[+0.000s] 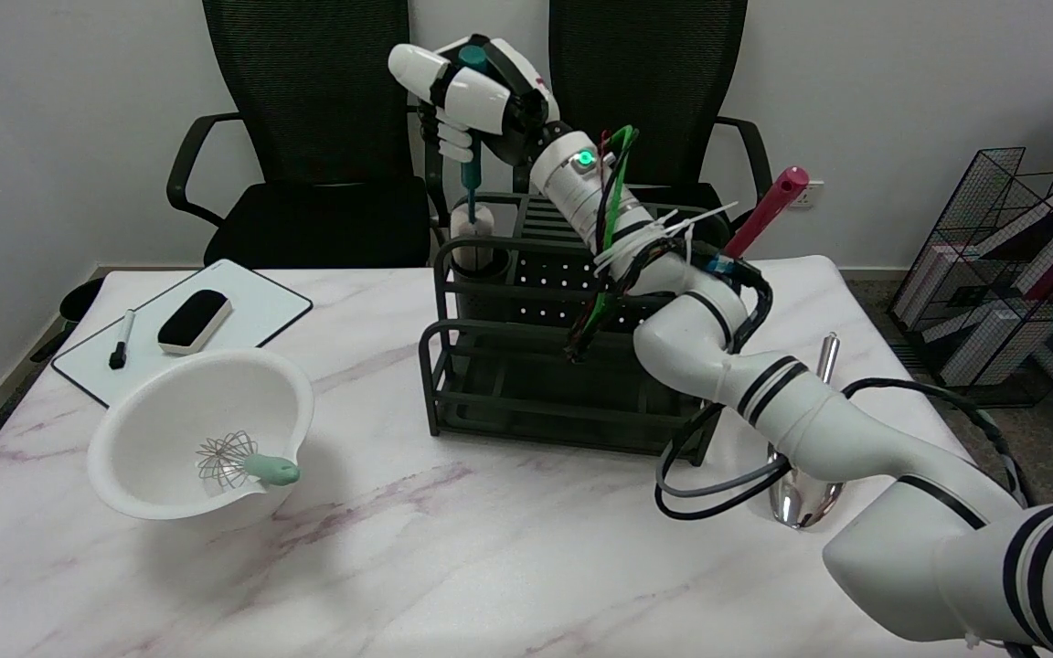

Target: Pick up the blue sponge bottle brush.

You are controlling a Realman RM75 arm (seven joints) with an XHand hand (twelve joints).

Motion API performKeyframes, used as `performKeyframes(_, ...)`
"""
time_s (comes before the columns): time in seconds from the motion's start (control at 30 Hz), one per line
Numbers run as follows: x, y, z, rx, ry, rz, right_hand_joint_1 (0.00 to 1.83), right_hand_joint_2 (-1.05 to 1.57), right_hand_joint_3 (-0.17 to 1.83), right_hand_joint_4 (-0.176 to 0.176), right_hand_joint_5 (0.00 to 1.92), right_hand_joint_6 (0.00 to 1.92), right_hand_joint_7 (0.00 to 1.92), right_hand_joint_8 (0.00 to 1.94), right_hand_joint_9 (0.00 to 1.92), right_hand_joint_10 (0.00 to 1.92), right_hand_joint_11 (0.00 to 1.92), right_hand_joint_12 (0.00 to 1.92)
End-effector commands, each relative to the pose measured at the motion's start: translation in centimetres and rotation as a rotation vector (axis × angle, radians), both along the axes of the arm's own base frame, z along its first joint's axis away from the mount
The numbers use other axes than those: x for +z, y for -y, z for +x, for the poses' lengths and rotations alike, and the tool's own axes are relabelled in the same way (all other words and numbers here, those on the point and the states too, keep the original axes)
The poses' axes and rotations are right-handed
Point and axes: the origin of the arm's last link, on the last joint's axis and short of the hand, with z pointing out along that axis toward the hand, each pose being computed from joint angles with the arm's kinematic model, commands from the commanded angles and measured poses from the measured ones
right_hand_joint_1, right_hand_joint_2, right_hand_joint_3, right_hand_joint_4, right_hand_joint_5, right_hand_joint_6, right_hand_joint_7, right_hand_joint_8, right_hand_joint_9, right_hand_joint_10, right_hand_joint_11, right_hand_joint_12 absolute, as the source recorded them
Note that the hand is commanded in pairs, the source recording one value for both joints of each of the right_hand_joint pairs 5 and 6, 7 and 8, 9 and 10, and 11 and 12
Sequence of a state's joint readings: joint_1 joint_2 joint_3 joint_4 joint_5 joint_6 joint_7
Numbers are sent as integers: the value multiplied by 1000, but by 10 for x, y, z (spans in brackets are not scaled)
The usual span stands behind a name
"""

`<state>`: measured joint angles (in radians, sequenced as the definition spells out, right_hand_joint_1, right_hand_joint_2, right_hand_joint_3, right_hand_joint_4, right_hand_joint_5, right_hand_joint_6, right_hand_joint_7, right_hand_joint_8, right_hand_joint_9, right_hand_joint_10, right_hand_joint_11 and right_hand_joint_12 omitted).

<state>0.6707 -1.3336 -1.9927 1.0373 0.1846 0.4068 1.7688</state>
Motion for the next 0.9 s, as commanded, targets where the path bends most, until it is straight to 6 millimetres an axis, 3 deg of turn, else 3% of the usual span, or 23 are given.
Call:
performKeyframes(0.03, 23, -25, 33, 141, 15, -4, 948, 1571, 469, 0, 1920, 1920, 1920, 1920, 1920, 1920, 1920, 1920)
performKeyframes(0.27, 36, -42, 44, 197, 32, -14, 953, 1571, 459, 0, 1920, 1920, 1920, 1920, 1920, 1920, 1920, 1920)
performKeyframes(0.4, 37, -56, 44, 221, 130, 22, 954, 1571, 438, 0, 1920, 1920, 1920, 1920, 1920, 1920, 1920, 1920)
performKeyframes(0.73, 32, -94, 52, 302, 179, 94, 956, 1571, 429, 0, 1920, 1920, 1920, 1920, 1920, 1920, 1920, 1920)
performKeyframes(0.9, 26, -122, 53, 345, 234, 153, 954, 1571, 424, 0, 1920, 1920, 1920, 1920, 1920, 1920, 1920, 1920)
